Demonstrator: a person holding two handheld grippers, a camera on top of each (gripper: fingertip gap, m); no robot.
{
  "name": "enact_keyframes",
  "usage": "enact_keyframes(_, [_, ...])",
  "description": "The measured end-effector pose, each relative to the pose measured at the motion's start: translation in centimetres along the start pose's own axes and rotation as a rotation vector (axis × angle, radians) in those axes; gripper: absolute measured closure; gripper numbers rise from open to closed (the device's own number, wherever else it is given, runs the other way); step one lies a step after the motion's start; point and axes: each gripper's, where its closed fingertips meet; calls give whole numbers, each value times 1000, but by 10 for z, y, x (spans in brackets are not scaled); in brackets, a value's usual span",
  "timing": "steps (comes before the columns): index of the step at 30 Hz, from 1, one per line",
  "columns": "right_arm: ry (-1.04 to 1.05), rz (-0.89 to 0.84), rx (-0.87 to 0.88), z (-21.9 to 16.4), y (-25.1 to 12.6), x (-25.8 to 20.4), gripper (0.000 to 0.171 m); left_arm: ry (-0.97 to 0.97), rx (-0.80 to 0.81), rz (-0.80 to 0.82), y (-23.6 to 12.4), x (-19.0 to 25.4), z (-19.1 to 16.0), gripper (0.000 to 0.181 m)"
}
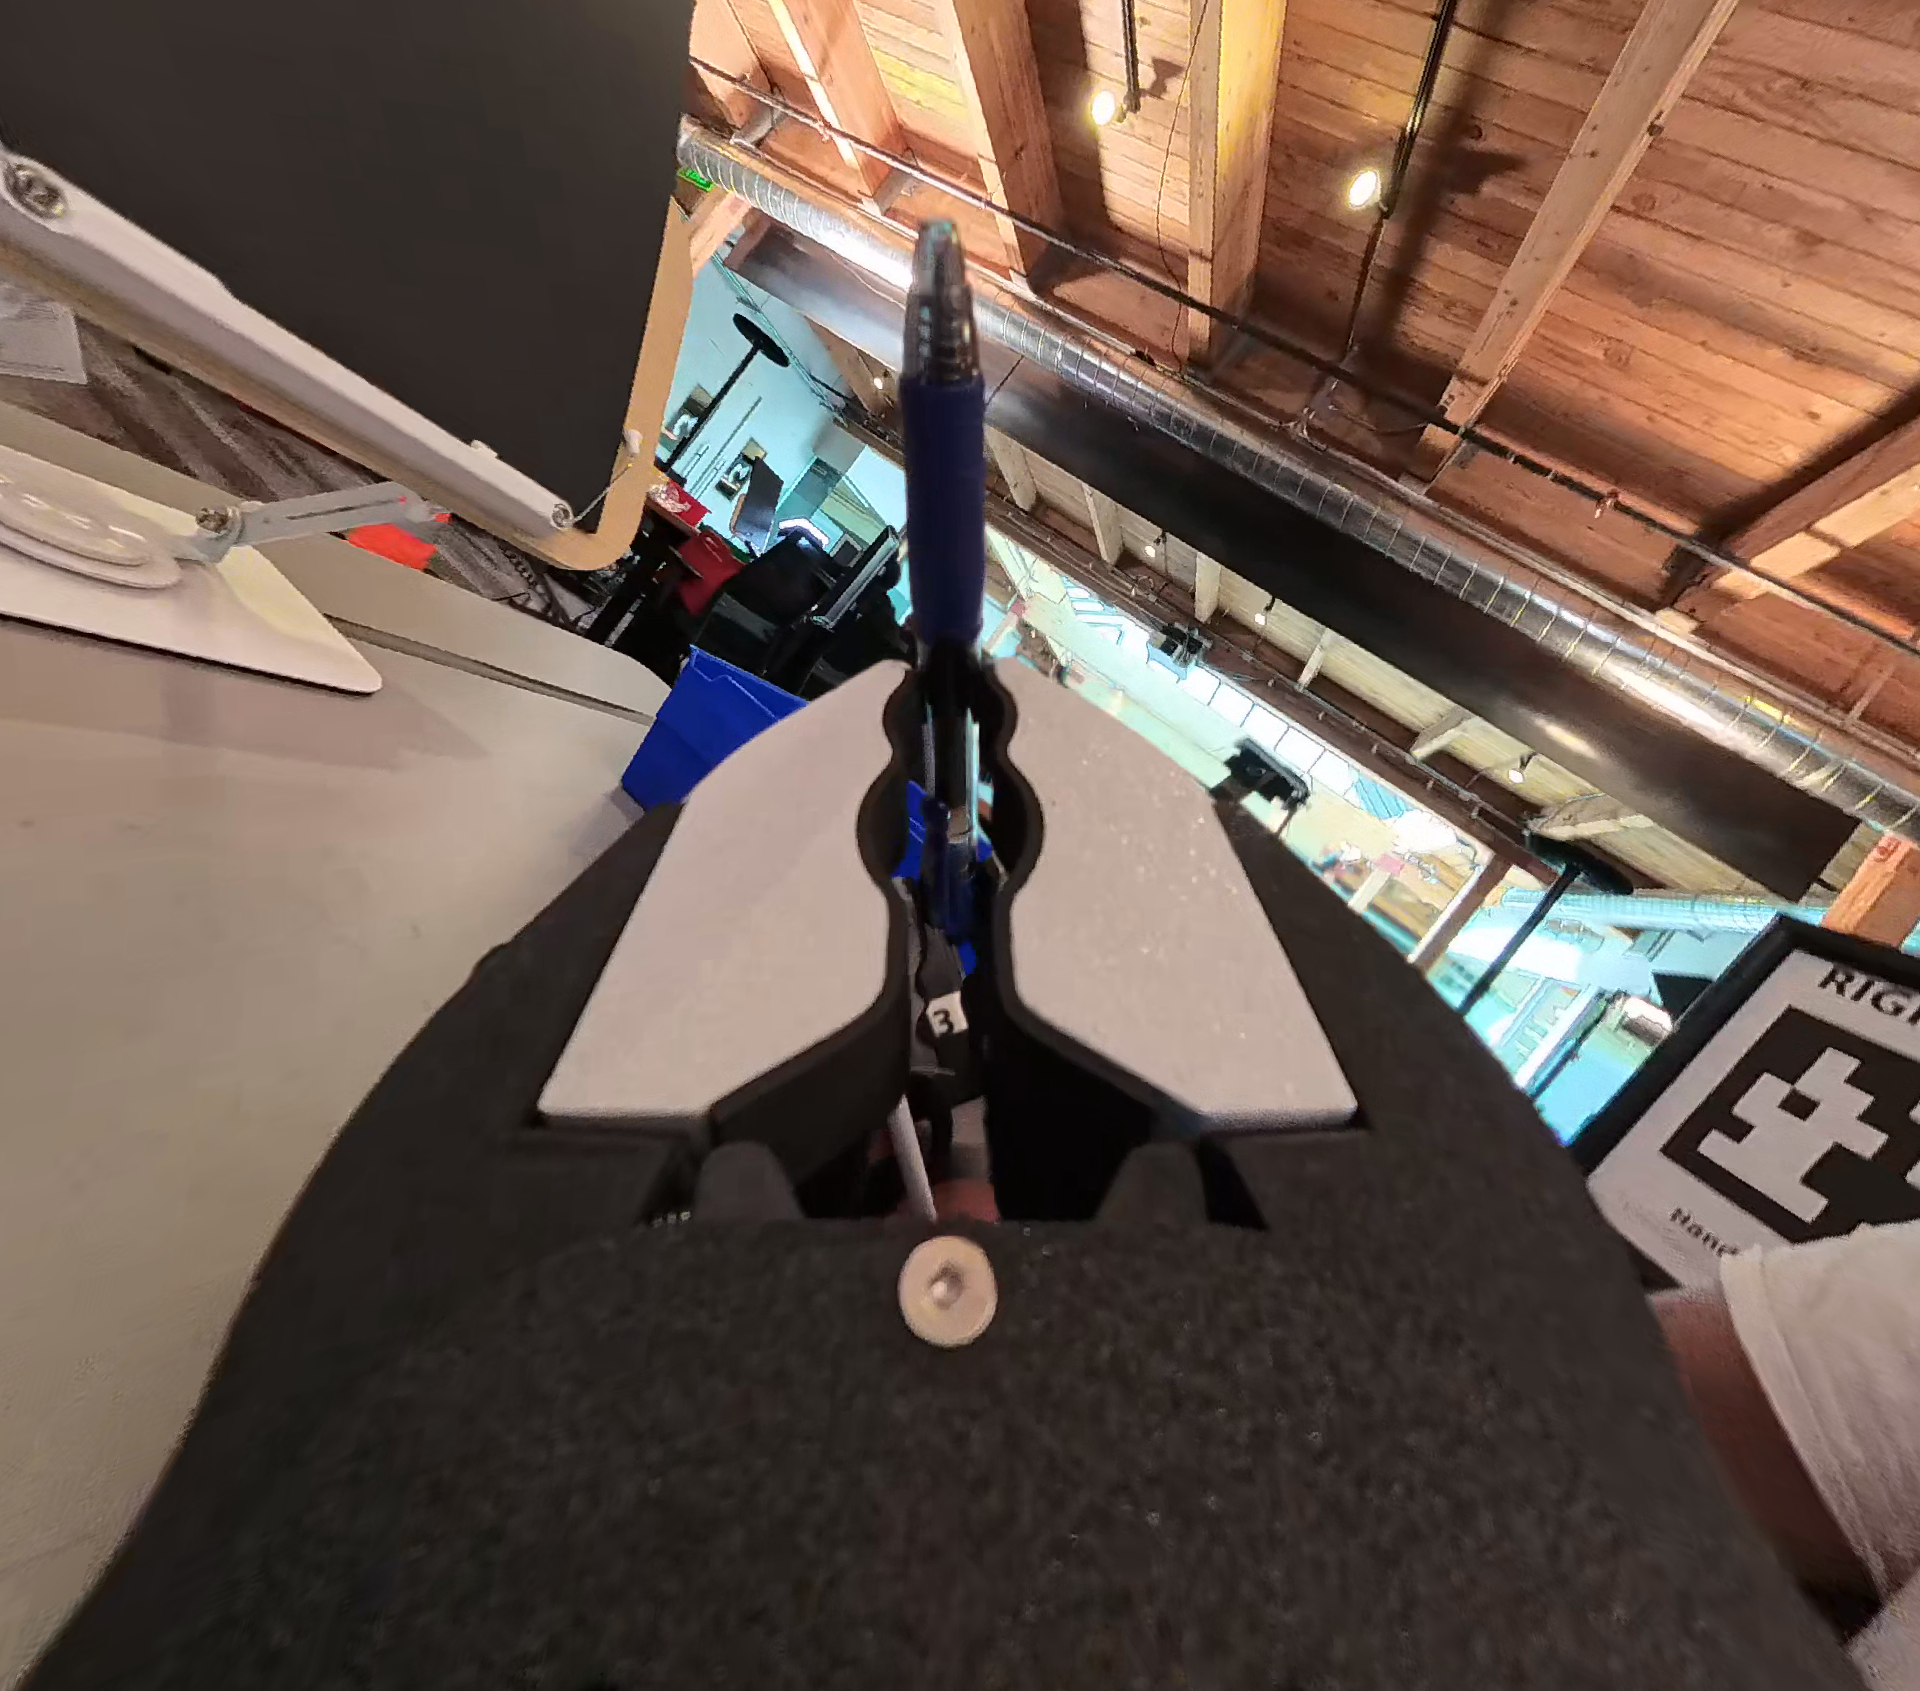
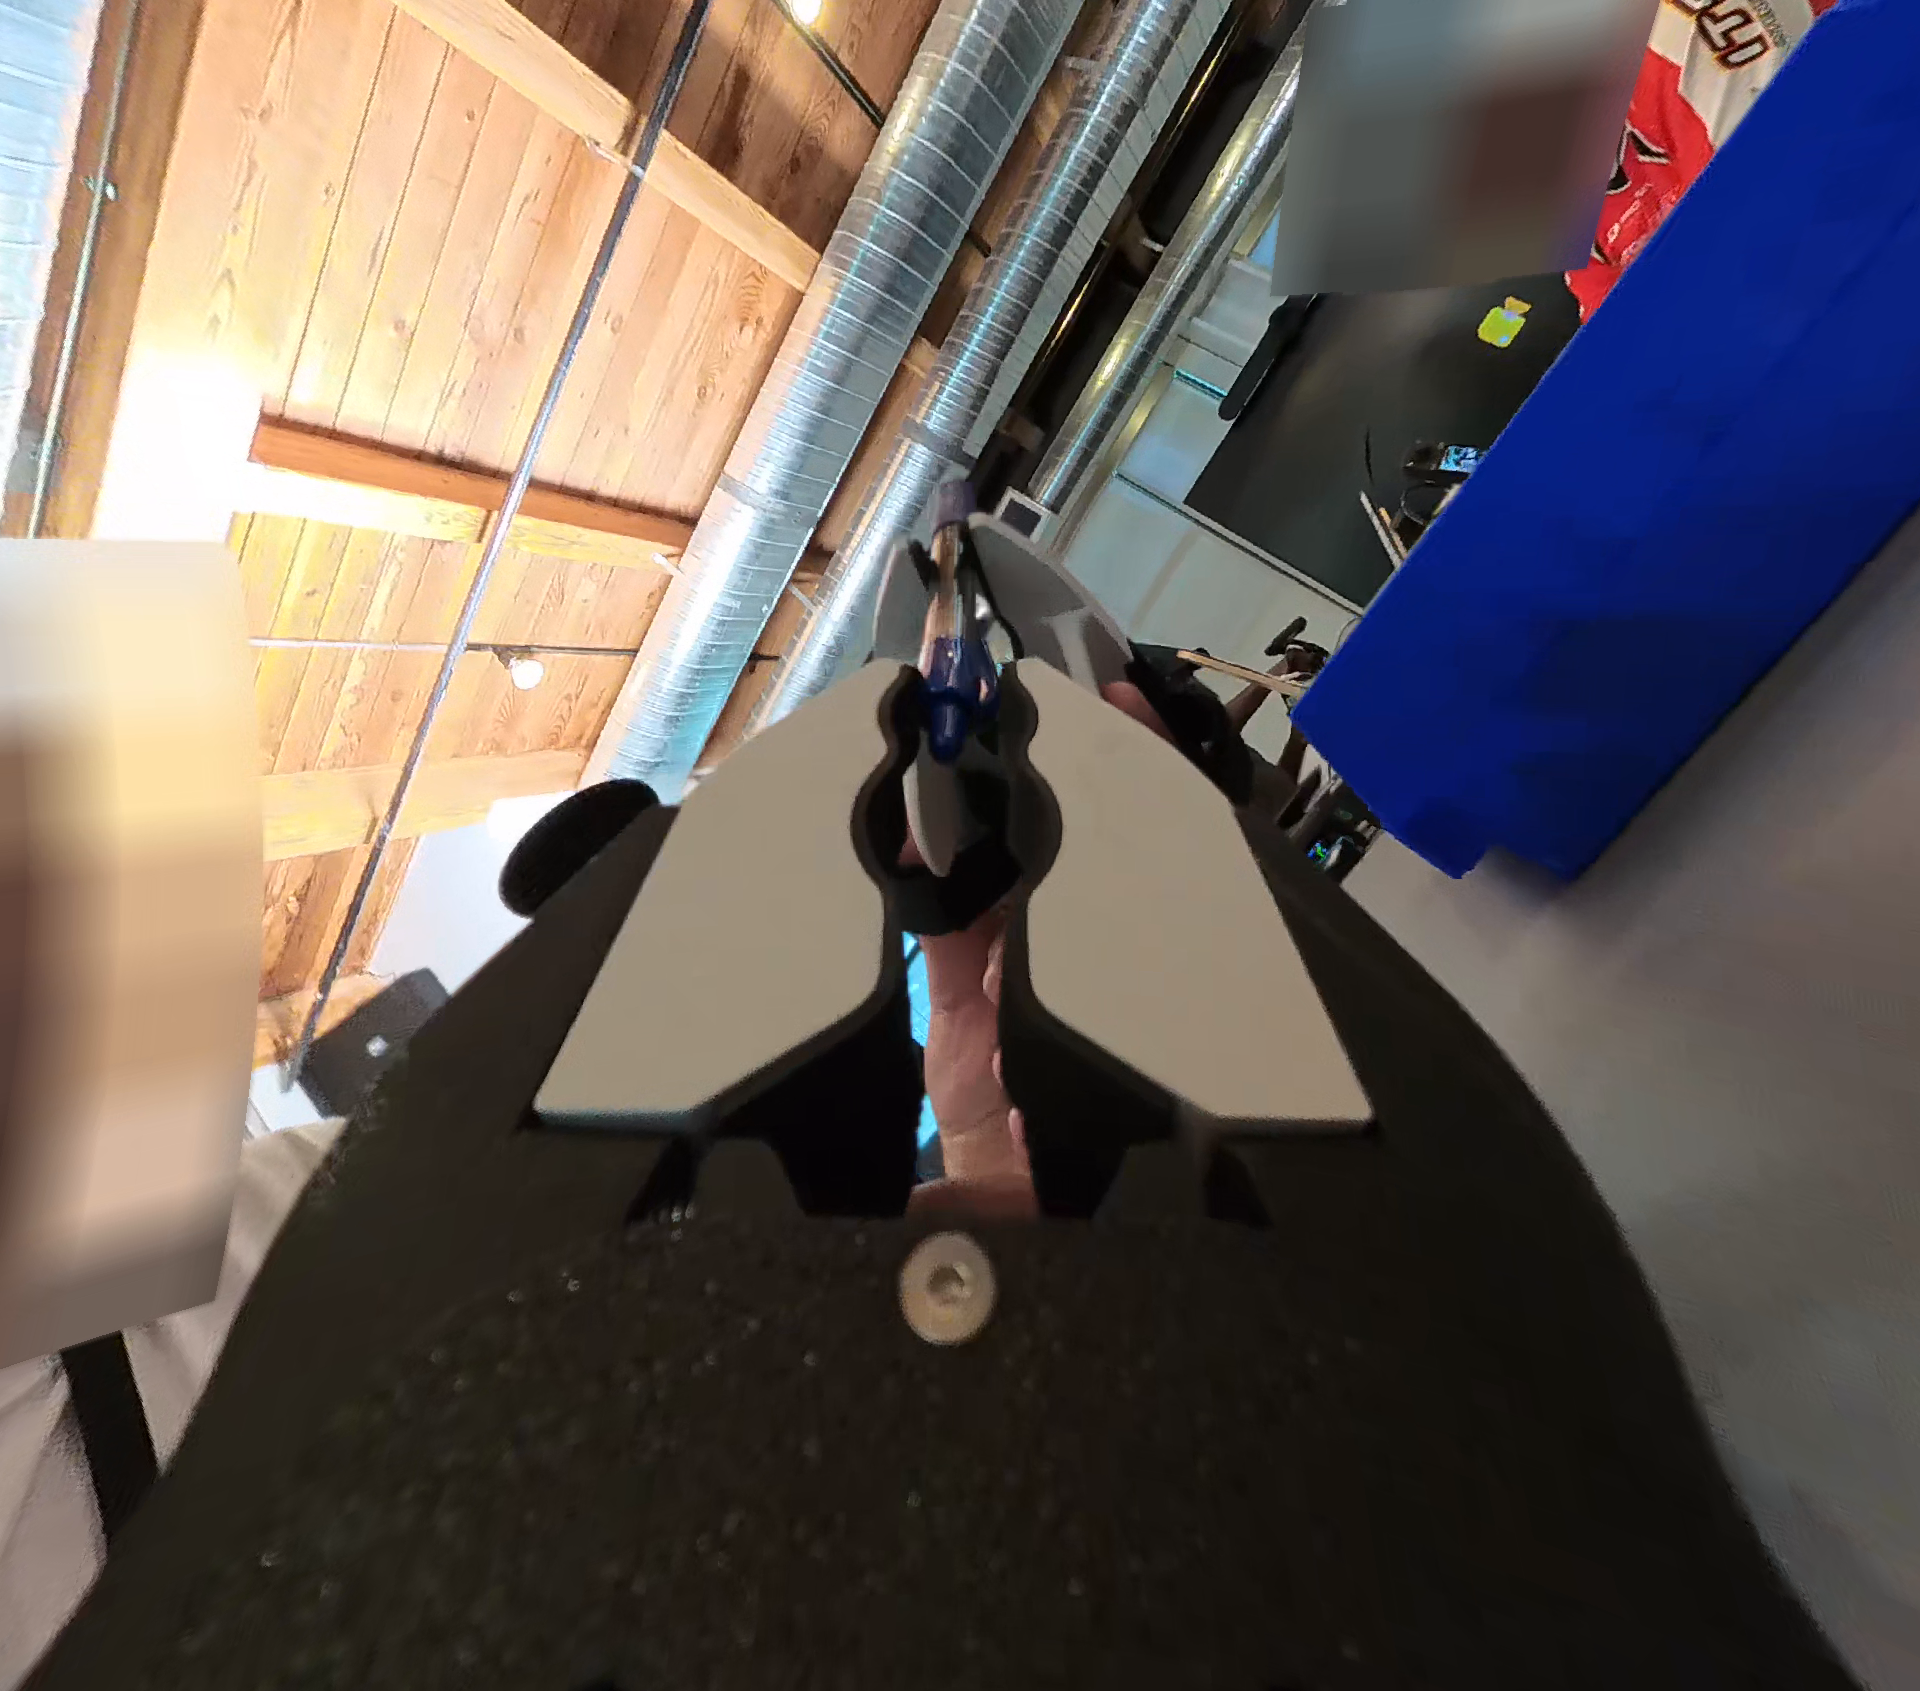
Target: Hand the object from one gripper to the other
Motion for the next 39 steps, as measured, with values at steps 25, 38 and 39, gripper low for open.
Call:
enact_keyframes(25, [-277,-135,-575,7,-31,6,157,169,-699,-91,-41,-1,-32,153])
enact_keyframes(38, [-379,-190,-409,28,-26,13,148,272,-621,-1,-30,-7,-30,170])
enact_keyframes(39, [-408,-213,-355,33,-25,15,135,257,-549,23,-26,-8,-22,170])
Point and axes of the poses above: each gripper's, where its closed fingertips meet, y out along the fingers, z out of its top, x = y × z across the jaws, and after that the axes turned 5 degrees about -z, right-handed
